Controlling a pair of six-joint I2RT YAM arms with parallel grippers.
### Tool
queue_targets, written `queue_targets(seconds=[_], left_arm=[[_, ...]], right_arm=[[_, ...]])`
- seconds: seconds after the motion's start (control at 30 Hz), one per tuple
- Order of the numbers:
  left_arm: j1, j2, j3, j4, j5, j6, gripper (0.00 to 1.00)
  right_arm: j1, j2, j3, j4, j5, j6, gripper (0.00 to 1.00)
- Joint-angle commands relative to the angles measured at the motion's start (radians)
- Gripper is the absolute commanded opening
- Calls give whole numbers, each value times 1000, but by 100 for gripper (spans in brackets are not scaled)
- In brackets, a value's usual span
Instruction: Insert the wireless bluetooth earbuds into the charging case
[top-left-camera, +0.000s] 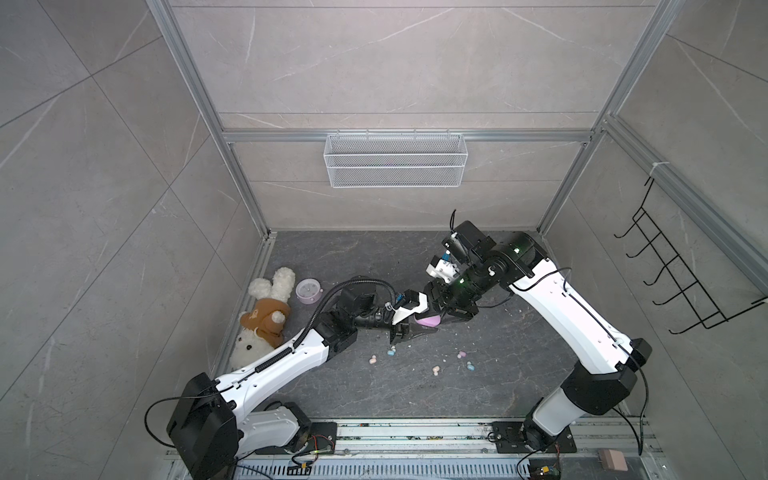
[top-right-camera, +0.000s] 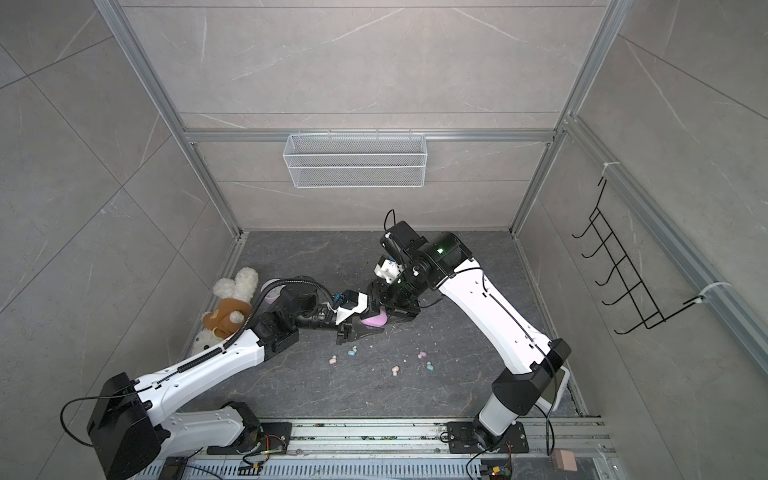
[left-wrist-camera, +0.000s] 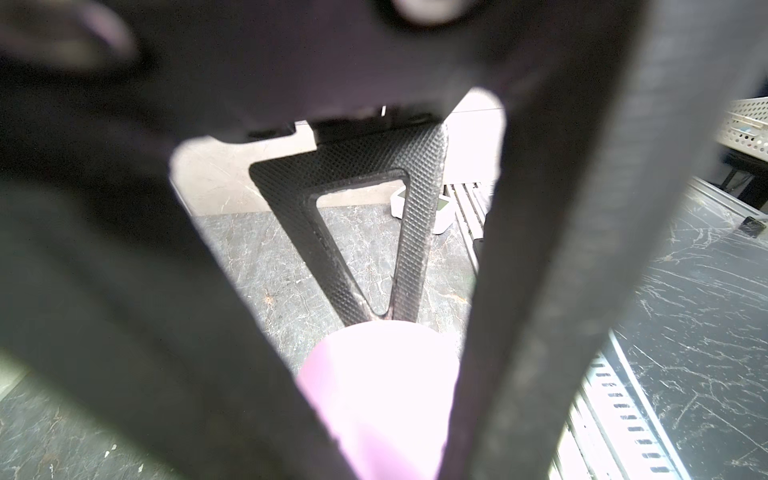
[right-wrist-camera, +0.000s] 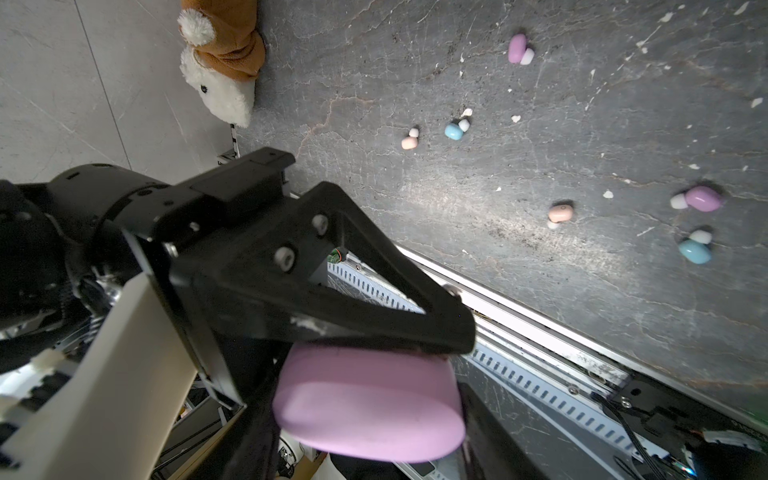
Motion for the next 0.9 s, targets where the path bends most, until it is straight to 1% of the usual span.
queue_targets(seconds=[0.0, 0.1, 0.17, 0.33, 0.87], left_arm=[[-6, -15, 36, 2, 43, 2, 39], [-7, -14, 36, 3, 45, 2, 36], [-7, -14, 36, 2, 47, 1, 34], [-6, -16, 35, 5, 48, 0, 32], [-5, -29, 12, 42, 33, -13, 28]], right_arm=[[-2, 0, -12, 8, 34, -24, 47], [-2, 0, -10, 9, 34, -21, 50], [-1, -2, -8, 9, 35, -18, 54], [-1, -11, -8, 13, 36, -16, 59], [-10, -63, -43, 45, 45, 6, 77]])
